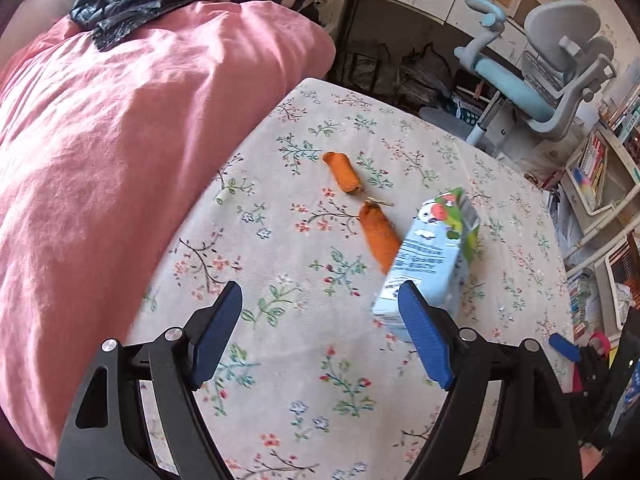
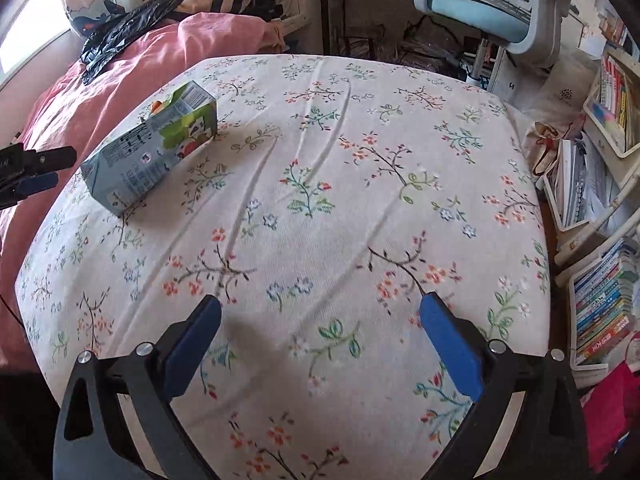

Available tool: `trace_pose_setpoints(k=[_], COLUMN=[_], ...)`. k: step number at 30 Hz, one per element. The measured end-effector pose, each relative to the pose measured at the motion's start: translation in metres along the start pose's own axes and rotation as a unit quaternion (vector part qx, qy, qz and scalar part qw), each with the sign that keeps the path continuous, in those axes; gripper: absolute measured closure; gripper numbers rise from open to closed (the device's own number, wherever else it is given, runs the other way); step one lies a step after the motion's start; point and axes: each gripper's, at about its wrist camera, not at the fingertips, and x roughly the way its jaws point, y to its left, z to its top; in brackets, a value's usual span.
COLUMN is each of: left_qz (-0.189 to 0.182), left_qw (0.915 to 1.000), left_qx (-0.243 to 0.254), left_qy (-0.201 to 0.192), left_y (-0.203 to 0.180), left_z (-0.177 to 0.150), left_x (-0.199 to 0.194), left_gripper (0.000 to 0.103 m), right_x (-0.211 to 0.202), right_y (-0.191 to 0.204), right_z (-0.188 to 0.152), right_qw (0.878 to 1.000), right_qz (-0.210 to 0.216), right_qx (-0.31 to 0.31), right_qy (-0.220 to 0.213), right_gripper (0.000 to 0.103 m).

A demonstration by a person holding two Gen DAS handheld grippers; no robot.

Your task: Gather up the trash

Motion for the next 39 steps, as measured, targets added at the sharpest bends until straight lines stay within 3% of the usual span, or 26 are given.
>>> trace_pose_setpoints(k=[6,11,17,27,35,39], left_qz=[-0.006,-0.046,-0.048,-0.043,0.000,-0.005], left_qw=[0.9998,0.9983,0.9979,0.9988,0.9959,0.9958], left_qx=[0.018,0.021,0.016,0.019,0.089,0.090], left_qy=[0.011,0.030,0.041,0.012,-0.014,-0.014], left_y=[0.015,0.008,0.006,-0.004,-0.023,-0.023], left_z=[0.003,0.001,-0.001,-0.001,-0.013,-0.013], left_x=[0.011,0.022,0.032,0.042,0.049,0.048], left_gripper=[0.026,0.026,0.024,0.014,0.007,0.007], right_x=[0.009,0.010,0.009,0.009,0.009,0.009], right_y=[0.005,0.007,0.007,0.008,0.007,0.008], right_z=[0.010,0.011,0.011,0.011,0.010,0.010], right_qw=[1.000,1.000,1.000,1.000,1.000,1.000], right_qz=[-0.004,-0.003,-0.003,-0.003,-0.003,-0.003], right_qx=[-0.003,-0.001,-0.001,-0.001,-0.001,-0.001], right_qy=[-0.019,-0.019,-0.019,-0.019,-0.019,-0.019], right_gripper=[0.007,0.007,0.006,0.006,0.006,0.006])
